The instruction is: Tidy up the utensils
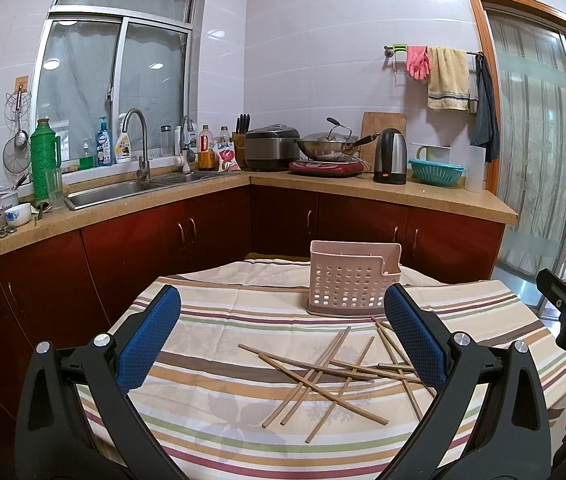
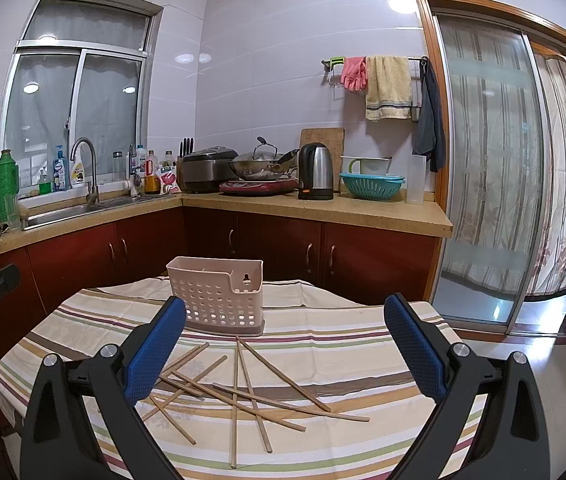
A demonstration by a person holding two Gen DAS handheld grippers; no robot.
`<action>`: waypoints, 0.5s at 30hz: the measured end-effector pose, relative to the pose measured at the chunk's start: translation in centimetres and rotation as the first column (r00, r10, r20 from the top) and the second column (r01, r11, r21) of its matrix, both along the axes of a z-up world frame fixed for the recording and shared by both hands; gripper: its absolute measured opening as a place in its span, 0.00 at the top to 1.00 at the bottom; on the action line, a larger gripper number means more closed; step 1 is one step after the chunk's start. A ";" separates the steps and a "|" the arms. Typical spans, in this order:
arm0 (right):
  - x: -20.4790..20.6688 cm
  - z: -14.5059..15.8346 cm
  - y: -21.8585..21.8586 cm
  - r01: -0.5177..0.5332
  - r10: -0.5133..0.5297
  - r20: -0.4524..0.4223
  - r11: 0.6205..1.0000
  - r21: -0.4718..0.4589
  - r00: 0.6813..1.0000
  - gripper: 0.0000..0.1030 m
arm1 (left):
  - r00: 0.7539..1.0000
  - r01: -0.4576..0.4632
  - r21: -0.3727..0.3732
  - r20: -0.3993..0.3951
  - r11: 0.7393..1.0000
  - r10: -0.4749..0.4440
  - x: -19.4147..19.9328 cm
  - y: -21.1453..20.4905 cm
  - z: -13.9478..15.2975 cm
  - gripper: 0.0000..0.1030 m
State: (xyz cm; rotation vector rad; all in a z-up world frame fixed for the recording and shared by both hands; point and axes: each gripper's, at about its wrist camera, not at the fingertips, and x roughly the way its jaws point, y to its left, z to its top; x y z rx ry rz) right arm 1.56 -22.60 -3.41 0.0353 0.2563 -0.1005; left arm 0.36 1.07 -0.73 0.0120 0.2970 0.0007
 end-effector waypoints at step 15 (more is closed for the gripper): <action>0.0 0.1 0.0 -0.001 0.001 -0.001 1.000 -0.001 1.000 0.06 | 1.000 0.000 0.000 0.000 1.000 0.000 0.0 0.0 0.0 0.04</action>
